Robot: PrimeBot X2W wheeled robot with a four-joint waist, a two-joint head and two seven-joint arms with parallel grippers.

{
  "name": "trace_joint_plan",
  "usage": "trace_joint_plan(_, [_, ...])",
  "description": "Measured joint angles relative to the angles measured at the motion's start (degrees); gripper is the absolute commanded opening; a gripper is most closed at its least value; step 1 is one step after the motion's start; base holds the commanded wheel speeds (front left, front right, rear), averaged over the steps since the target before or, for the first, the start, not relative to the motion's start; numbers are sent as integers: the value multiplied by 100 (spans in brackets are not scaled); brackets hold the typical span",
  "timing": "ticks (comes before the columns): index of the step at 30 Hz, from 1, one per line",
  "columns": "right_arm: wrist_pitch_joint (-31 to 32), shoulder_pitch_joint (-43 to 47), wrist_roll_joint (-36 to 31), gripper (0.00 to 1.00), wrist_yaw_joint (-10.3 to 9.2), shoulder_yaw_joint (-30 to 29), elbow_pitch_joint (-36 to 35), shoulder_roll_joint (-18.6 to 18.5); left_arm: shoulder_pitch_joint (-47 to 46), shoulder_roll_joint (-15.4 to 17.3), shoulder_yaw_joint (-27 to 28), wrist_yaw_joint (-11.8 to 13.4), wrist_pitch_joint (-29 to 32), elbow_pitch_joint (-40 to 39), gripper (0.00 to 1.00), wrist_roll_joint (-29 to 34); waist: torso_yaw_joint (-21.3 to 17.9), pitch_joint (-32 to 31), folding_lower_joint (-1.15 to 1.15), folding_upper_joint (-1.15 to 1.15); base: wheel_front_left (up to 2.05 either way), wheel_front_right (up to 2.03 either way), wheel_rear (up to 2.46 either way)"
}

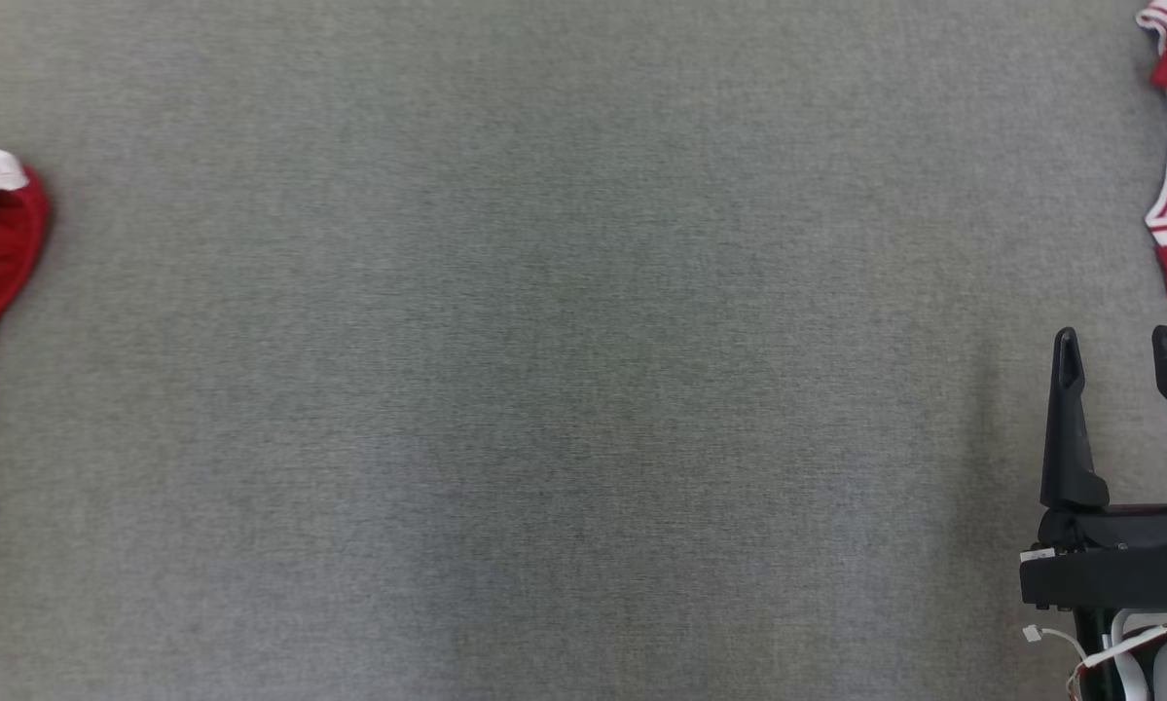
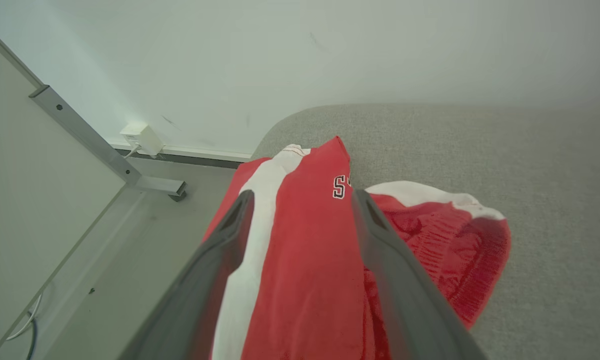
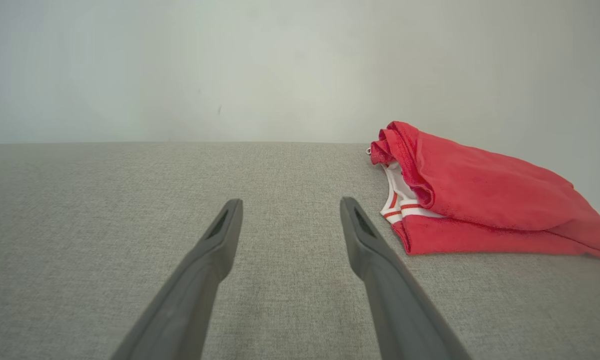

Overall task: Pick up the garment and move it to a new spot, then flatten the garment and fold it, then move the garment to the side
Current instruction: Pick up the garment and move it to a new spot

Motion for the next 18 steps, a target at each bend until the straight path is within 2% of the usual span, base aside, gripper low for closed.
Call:
trace_joint_plan(5, [66, -1, -58, 100, 0, -30, -59, 1, -136, -20, -392, -29, 265, 601, 100, -107, -106, 83, 0, 0, 0, 0, 0])
trace_joint_plan(13, [116, -112, -99, 100, 0, 52, -138, 16, -158, -83, -881, -36, 1062, 1066, 100, -918, -94, 78, -1, -1, 0, 0, 0])
trace_joint_plan(14, [115, -116, -99, 100, 0, 63, -136, 16, -152, -63, -928, -36, 1079, 1076, 72, -975, -101, 76, -1, -1, 0, 0, 0])
trace_joint_plan(15, [114, -115, -99, 100, 1, 70, -125, 19, -149, -45, -961, -36, 1079, 1085, 17, -1029, -110, 68, -1, -1, 0, 0, 0])
trace_joint_plan(16, [114, -115, -99, 100, 0, 82, -114, 22, -141, -36, -985, -36, 1076, 1095, 0, -1152, -119, 59, -1, -1, 0, 0, 0])
trace_joint_plan(18, [109, -117, -99, 100, 1, 91, -73, 25, -118, 23, -1065, -38, 861, 1105, 0, -1188, -135, 29, -1, -1, 0, 0, 0])
